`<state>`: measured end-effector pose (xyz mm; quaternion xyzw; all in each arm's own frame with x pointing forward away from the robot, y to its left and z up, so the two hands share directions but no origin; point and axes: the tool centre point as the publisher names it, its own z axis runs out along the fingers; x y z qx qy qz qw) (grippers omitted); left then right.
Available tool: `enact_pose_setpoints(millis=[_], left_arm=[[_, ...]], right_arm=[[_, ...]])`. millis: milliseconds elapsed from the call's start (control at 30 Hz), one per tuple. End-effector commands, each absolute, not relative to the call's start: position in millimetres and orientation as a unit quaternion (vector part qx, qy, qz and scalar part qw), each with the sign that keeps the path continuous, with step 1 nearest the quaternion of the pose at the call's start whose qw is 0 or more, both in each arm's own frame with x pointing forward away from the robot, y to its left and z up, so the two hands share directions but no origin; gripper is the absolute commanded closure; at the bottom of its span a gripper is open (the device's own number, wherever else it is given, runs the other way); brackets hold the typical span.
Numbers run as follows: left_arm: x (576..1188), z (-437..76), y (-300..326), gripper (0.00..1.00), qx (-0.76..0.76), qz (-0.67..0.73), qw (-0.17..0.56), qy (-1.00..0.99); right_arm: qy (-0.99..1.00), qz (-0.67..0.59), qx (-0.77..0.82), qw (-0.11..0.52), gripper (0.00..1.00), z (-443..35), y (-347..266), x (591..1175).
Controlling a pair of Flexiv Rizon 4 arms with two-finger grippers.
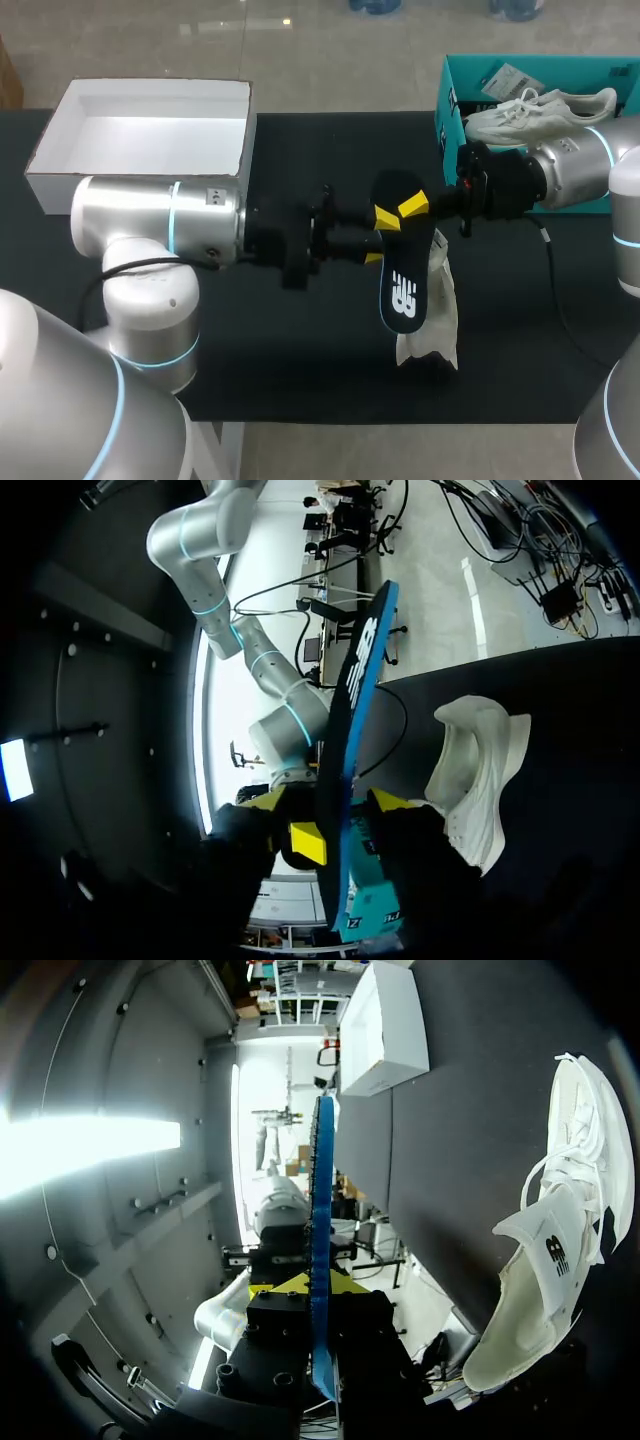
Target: Take the shoe out of the shoebox, open the shoe tongue, remove and reinsert the insole, then place the shoe into the shoebox
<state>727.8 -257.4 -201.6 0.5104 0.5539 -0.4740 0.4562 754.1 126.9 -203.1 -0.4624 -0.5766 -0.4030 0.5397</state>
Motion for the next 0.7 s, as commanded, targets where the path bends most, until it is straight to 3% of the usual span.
enact_pose_setpoints(millis=[33, 133, 233, 300, 333, 400, 533, 567, 600, 700], left_arm=[[726.4, -203.1, -262.5, 0.82, 0.510, -0.470, 0.457, 0.556], [725.9, -204.4, -263.4, 0.90, 0.509, -0.468, 0.455, 0.561], [725.7, -204.5, -264.7, 0.82, 0.508, -0.467, 0.456, 0.562], [724.6, -202.8, -265.4, 0.84, 0.508, -0.467, 0.456, 0.562], [724.2, -202.3, -265.8, 0.86, 0.507, -0.468, 0.456, 0.562], [723.8, -202.0, -266.1, 1.00, 0.505, -0.466, 0.457, 0.564], [722.5, -201.1, -263.9, 1.00, 0.499, -0.464, 0.457, 0.571], [721.9, -200.8, -262.1, 1.00, 0.498, -0.466, 0.456, 0.572], [721.5, -200.4, -260.2, 1.00, 0.498, -0.467, 0.454, 0.572], [721.3, -199.6, -253.4, 1.00, 0.499, -0.465, 0.446, 0.580]], right_arm=[[-0.576, -0.403, -0.464, 0.539, 1.00, -202.9, 127.3, 753.0], [-0.576, -0.403, -0.464, 0.539, 1.00, -202.9, 127.3, 753.0], [-0.576, -0.403, -0.464, 0.539, 1.00, -202.9, 127.3, 753.0], [-0.576, -0.403, -0.464, 0.539, 1.00, -202.9, 127.3, 753.0], [-0.576, -0.403, -0.464, 0.539, 1.00, -202.9, 127.3, 753.0], [-0.576, -0.403, -0.464, 0.539, 1.00, -202.9, 127.3, 753.0], [-0.576, -0.403, -0.464, 0.539, 1.00, -202.9, 127.3, 753.0], [-0.576, -0.403, -0.464, 0.539, 0.54, -202.9, 127.3, 753.0], [-0.574, -0.408, -0.473, 0.529, 0.00, -203.6, 121.8, 750.8], [-0.568, -0.415, -0.492, 0.512, 0.00, -200.2, 105.6, 743.2]])
